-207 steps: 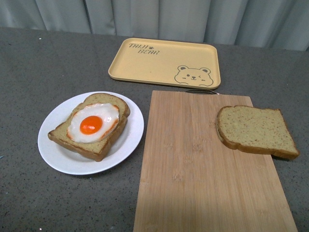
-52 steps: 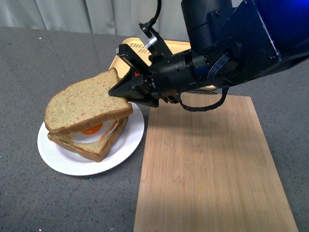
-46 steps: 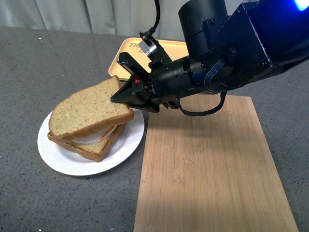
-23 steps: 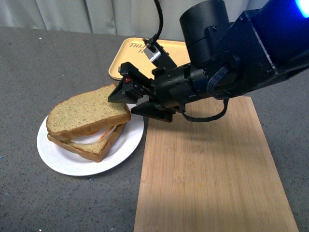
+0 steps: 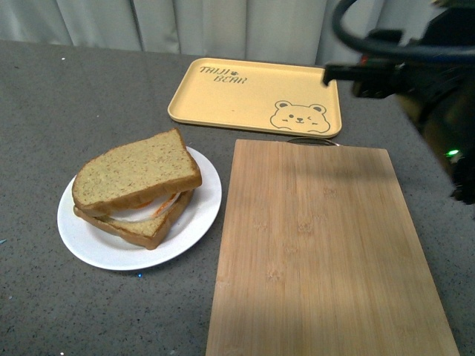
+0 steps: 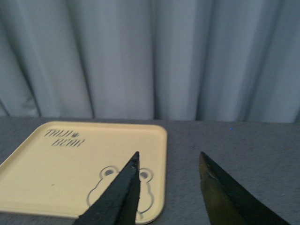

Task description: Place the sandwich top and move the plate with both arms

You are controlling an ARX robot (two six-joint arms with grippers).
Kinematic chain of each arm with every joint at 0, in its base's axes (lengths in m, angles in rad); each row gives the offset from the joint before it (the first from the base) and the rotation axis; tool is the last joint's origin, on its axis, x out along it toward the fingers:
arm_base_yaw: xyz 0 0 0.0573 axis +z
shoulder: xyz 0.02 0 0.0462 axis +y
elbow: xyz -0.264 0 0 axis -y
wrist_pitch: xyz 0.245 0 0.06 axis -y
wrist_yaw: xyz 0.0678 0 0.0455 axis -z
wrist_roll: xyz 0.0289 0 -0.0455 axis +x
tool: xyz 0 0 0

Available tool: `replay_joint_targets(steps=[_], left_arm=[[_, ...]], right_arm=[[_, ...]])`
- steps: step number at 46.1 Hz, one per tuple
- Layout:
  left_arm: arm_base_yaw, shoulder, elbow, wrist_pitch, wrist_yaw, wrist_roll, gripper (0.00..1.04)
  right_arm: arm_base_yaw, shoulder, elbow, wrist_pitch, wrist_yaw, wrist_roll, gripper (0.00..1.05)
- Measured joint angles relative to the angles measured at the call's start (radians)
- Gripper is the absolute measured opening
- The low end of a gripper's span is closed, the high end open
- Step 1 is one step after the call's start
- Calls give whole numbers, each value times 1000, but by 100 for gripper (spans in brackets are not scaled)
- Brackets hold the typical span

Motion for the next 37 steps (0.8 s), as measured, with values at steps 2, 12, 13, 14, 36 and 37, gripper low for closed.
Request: replay_joint_targets(steps=[2, 12, 13, 14, 36, 37], left_arm=[[0, 0, 0, 0, 0, 0, 98], [0, 0, 0, 0, 0, 0, 98], [0, 0, 0, 0, 0, 0, 98], [0, 0, 0, 0, 0, 0, 98], [0, -2, 0, -1, 0, 0, 98], [0, -2, 0, -1, 0, 0, 98]], right_arm=[[-17, -23, -21, 10, 10, 0, 25], [-29, -24, -47, 10, 11, -4, 1], [-29, -24, -48, 10, 10, -4, 1], [-28, -24, -49, 10, 10, -4, 1], [-267, -873, -646, -245, -243, -48, 1], [-269, -896, -650, -261, -247, -48, 1]])
